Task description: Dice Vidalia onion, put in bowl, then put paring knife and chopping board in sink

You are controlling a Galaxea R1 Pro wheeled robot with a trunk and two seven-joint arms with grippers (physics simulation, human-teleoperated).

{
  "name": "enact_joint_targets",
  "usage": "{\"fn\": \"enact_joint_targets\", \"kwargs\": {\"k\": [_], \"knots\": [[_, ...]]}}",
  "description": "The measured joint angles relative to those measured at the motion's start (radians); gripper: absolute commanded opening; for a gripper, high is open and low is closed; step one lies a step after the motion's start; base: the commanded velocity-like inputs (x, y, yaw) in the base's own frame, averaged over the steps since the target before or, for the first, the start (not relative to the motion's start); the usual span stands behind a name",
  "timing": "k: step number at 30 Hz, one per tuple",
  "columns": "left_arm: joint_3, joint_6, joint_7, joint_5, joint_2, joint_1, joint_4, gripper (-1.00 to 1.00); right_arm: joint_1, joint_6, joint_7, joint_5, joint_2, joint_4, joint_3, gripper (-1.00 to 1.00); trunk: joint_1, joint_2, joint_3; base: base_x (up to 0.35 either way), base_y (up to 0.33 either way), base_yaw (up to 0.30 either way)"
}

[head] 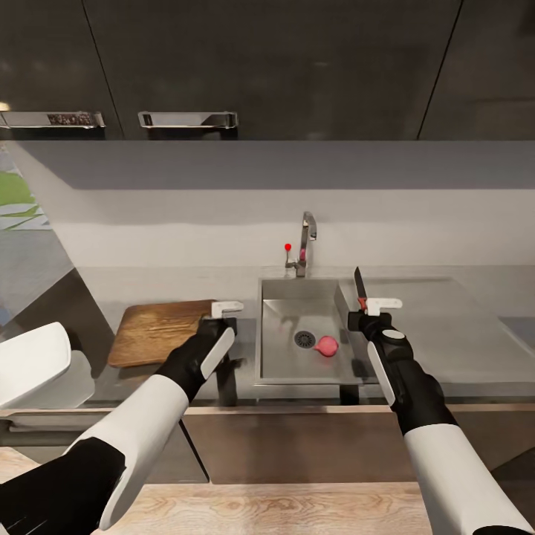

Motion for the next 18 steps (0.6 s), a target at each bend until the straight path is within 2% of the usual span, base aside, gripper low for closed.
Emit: {"fn": "enact_joint_targets", "kwargs": {"k": [18], "knots": [[-0.006,-0.008,0.0,0.001,0.0,0.0,0.008,-1.0,0.0,0.001,0.0,0.001,0.0,-0.011,0.002,-1.0,0.0,0.0,0.0,0.0,0.0,0.0]]}}
